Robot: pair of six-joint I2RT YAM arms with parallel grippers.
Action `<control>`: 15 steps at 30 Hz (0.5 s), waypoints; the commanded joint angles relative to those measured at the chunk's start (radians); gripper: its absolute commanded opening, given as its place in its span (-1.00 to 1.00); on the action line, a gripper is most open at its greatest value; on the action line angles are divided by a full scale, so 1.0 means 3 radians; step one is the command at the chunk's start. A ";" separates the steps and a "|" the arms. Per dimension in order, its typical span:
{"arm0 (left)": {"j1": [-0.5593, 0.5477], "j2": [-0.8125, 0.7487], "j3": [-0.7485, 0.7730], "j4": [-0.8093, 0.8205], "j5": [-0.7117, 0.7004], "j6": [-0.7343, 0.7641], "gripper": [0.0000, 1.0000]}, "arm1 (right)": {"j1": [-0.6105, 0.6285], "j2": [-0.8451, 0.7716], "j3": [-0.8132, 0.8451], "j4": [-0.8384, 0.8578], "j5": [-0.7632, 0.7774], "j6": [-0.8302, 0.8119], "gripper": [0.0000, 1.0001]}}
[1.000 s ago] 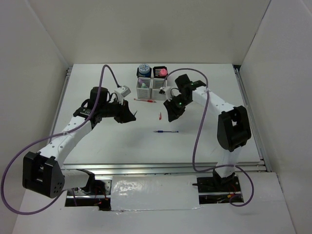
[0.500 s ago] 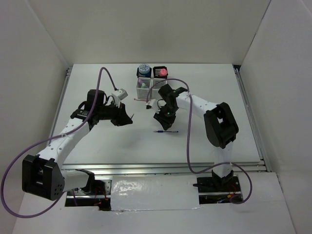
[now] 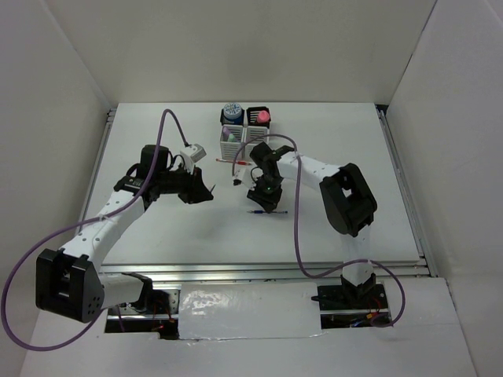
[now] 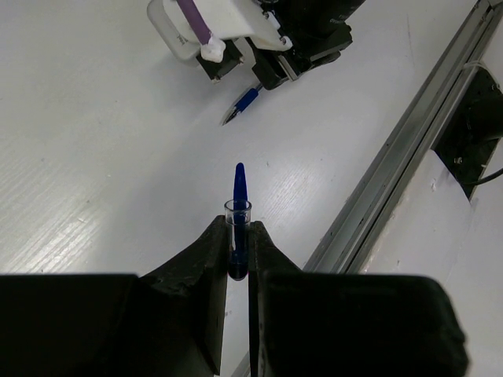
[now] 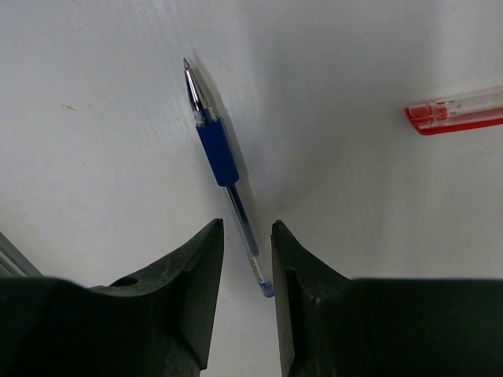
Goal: Sort the stationery into containers
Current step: Pick up the pen from the center of the board.
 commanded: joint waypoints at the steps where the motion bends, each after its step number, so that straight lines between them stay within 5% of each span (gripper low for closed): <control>1: 0.0027 0.0016 0.0021 0.0030 0.0029 0.0061 -1.00 | 0.0032 0.0111 0.0015 -0.0072 0.0116 -0.0179 -0.24; 15: 0.0042 0.0036 0.0041 -0.0021 0.0024 0.0179 -1.00 | 0.0057 0.0071 -0.0465 0.0086 0.0413 -0.0445 -0.27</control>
